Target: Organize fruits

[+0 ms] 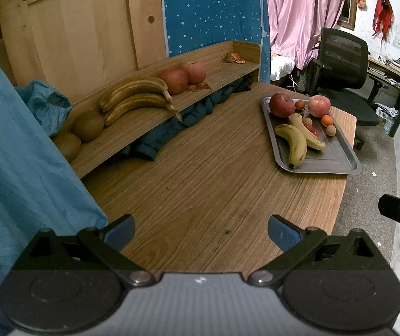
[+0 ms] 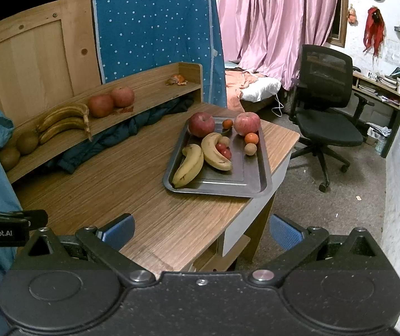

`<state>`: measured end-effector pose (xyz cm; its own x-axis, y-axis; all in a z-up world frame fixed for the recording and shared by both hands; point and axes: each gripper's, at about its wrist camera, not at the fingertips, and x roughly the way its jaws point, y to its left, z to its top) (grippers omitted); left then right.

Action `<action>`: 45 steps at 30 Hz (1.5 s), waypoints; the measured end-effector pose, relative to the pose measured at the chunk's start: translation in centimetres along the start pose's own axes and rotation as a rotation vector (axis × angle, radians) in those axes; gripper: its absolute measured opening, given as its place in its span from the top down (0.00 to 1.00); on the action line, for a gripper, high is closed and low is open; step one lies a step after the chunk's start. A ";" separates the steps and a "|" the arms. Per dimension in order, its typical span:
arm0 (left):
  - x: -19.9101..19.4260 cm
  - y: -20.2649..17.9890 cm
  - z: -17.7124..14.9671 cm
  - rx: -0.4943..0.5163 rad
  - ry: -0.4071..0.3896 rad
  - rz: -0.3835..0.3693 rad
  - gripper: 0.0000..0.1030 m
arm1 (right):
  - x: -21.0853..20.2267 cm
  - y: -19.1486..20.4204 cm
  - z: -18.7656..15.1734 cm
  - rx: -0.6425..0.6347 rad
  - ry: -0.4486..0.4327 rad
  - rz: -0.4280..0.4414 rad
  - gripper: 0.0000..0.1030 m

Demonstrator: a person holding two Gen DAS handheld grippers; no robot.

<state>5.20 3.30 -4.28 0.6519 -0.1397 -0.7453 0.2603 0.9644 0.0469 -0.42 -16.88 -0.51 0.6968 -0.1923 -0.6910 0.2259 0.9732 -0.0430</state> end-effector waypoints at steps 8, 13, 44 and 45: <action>-0.1 -0.1 -0.1 -0.001 -0.001 -0.001 0.00 | 0.0 -0.1 0.0 -0.001 0.000 0.001 0.01; -0.3 -0.3 -0.2 -0.001 -0.003 -0.005 0.00 | 0.0 -0.2 0.0 -0.002 0.000 0.001 0.01; 0.0 -0.5 -0.3 -0.001 -0.002 -0.004 0.00 | 0.0 -0.3 0.1 -0.003 0.002 0.003 0.01; 0.0 -0.5 -0.3 -0.001 -0.002 -0.003 0.00 | 0.0 -0.3 0.1 -0.003 0.002 0.003 0.01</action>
<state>4.89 2.89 -4.48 0.6526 -0.1434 -0.7440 0.2618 0.9641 0.0438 -0.38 -17.17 -0.46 0.6960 -0.1888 -0.6927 0.2215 0.9742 -0.0430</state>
